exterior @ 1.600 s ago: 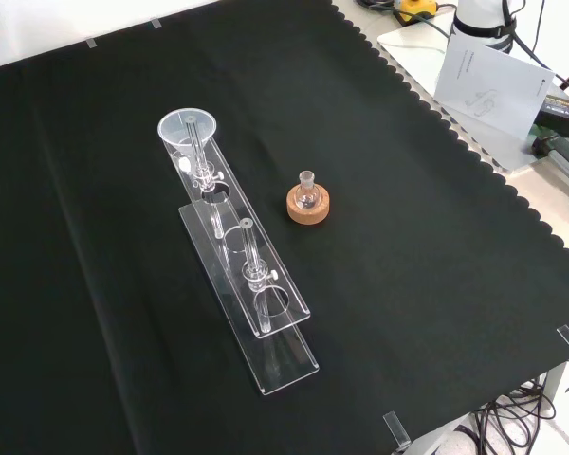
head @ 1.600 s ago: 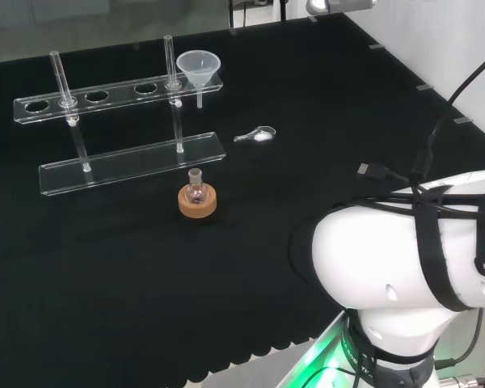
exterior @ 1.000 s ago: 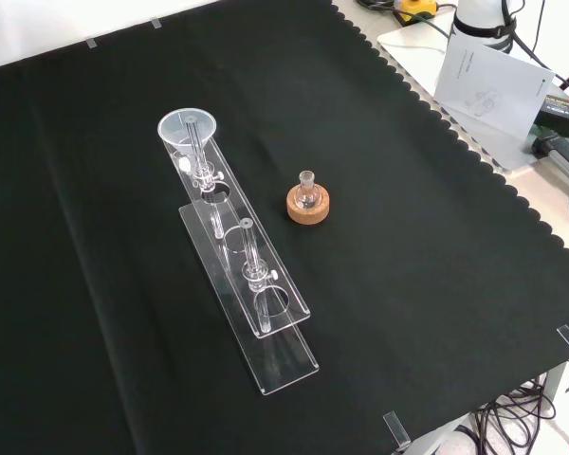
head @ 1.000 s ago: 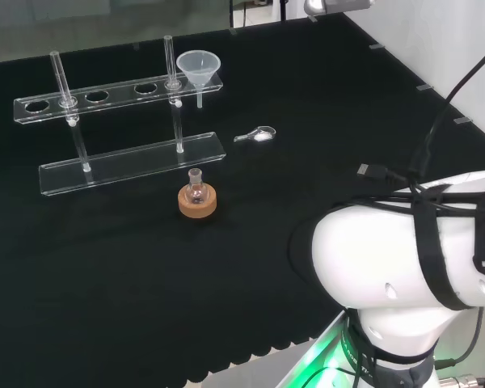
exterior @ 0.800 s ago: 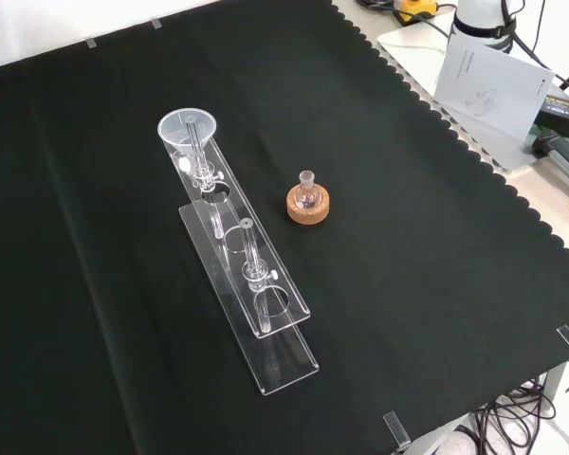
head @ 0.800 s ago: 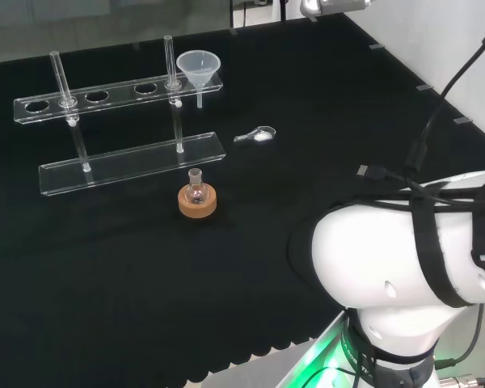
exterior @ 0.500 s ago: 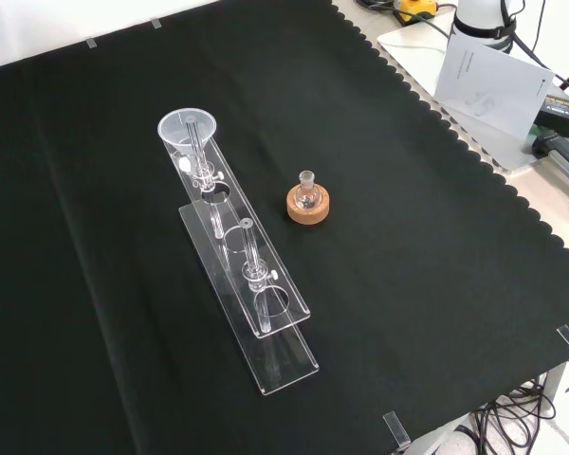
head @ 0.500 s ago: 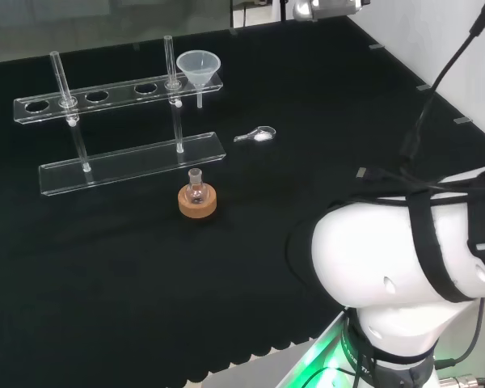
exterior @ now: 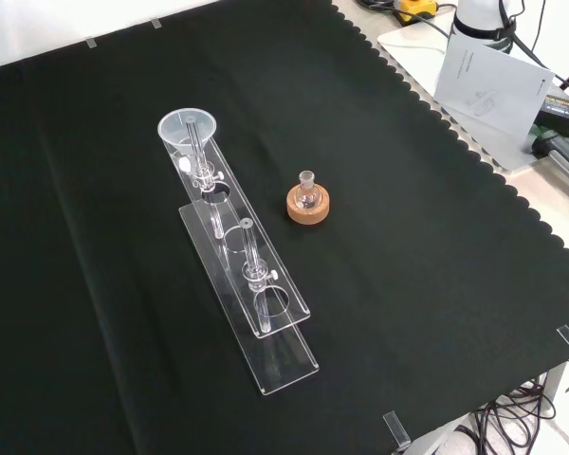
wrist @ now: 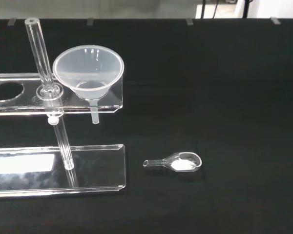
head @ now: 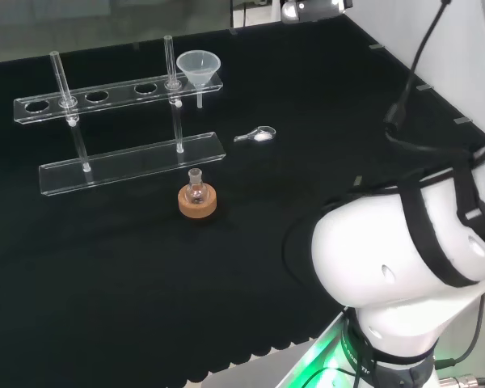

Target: Pick up the funnel from the transparent funnel stand.

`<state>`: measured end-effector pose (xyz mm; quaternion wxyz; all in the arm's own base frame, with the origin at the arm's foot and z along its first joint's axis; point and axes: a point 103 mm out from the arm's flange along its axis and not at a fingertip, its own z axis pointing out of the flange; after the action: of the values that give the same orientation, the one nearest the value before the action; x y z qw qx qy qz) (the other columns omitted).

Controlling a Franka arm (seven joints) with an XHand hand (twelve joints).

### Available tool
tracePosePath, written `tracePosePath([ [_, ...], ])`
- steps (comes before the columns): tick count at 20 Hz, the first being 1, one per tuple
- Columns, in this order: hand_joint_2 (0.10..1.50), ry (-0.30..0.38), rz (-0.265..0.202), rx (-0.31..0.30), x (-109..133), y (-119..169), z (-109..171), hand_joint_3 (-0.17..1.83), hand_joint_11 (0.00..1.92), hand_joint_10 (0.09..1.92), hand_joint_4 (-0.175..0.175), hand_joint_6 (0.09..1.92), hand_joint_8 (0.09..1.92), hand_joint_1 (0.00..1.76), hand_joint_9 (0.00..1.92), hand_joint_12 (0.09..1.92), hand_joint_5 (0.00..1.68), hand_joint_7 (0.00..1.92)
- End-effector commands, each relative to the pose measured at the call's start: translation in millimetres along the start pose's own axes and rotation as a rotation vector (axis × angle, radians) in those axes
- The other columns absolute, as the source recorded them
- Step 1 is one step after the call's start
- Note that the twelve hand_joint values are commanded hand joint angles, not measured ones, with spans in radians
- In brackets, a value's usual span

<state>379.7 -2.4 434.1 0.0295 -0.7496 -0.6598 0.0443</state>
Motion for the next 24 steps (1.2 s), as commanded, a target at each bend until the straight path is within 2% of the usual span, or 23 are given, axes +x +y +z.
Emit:
tracePosePath([
  [1, 1.12, -0.001, -0.089, 0.026, 11, 64, 24, 0.33, 0.0, 0.64, 0.01, 0.09, 0.28, 0.1, 0.11, 1.35, 0.18, 0.03],
  [5, 1.06, -0.037, -0.116, 0.057, 26, 87, 40, 0.3, 0.0, 0.66, 0.004, 0.09, 0.33, 0.18, 0.15, 1.39, 0.19, 0.05],
  [11, 1.01, -0.036, -0.151, 0.089, 42, 112, 60, 0.28, 0.0, 0.68, 0.0, 0.09, 0.42, 0.3, 0.16, 1.42, 0.22, 0.02],
  [18, 0.89, -0.036, -0.168, 0.199, 54, 131, 86, 0.24, 0.12, 0.72, 0.01, 0.09, 0.47, 0.43, 0.21, 1.48, 0.21, 0.01],
  [24, 0.79, -0.063, -0.165, 0.276, 63, 140, 102, 0.21, 0.18, 0.77, 0.026, 0.09, 0.38, 0.45, 0.16, 1.51, 0.15, 0.0],
])
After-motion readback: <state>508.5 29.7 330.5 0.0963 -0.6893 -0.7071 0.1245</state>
